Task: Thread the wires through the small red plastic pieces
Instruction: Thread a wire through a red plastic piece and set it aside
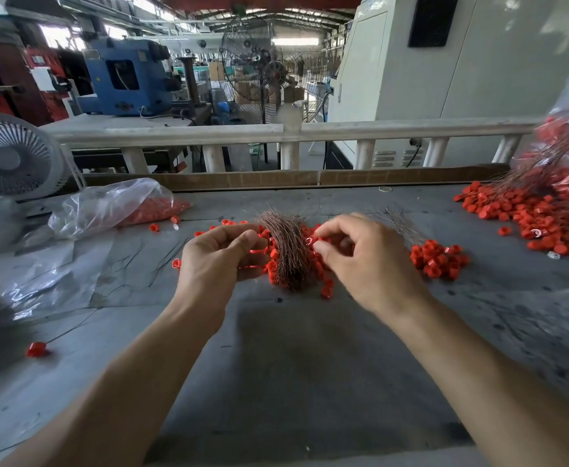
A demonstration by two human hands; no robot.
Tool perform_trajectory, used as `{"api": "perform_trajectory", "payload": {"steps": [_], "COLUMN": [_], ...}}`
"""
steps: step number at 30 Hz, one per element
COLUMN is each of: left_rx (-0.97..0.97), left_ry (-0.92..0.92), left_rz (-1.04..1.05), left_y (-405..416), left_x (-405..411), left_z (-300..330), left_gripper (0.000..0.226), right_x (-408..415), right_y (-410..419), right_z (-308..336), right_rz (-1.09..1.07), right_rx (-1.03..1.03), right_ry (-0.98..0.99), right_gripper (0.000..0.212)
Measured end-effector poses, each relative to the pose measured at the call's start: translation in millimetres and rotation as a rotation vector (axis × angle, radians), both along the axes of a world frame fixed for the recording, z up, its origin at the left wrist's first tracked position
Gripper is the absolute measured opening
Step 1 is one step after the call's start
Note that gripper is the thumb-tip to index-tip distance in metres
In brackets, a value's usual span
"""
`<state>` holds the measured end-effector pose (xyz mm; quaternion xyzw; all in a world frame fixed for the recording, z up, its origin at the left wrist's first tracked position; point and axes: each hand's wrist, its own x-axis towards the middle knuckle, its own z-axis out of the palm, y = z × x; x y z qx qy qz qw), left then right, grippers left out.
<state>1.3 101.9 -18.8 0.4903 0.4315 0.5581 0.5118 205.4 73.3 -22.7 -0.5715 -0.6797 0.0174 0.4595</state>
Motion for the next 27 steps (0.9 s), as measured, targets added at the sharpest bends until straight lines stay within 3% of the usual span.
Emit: {"api": "perform_trajectory", "payload": {"steps": [4, 11, 16, 27], "left_rx": [0.029, 0.084, 0.081, 0.172], "left_ry": [0.123, 0.298, 0.359, 0.559], "left_rz": [0.017, 0.024, 0.013, 0.055], "left_y": [0.1, 1.6, 2.8, 9.0], "left_x": [1.1, 2.1, 1.4, -1.3], "left_z": [-1.6, -7.1, -10.2, -18.5], "left_gripper": [0.013, 0.019, 0.018, 0.017], "right_x": [28.1, 86.3, 98.9, 94.4], "right_y": [5.2, 4.9, 5.3, 6.6], "right_z": [7.4, 17.3, 15.6, 14.6], "right_rz": [-0.280, -0.649, -0.691, -0.686], "right_rx": [-0.010, -0.261, -0.408, -0.447], "right_ry": [-0.048, -0.121, -0.144, -0.170], "right_gripper": [0.006, 0.007, 0.005, 0.003]}}
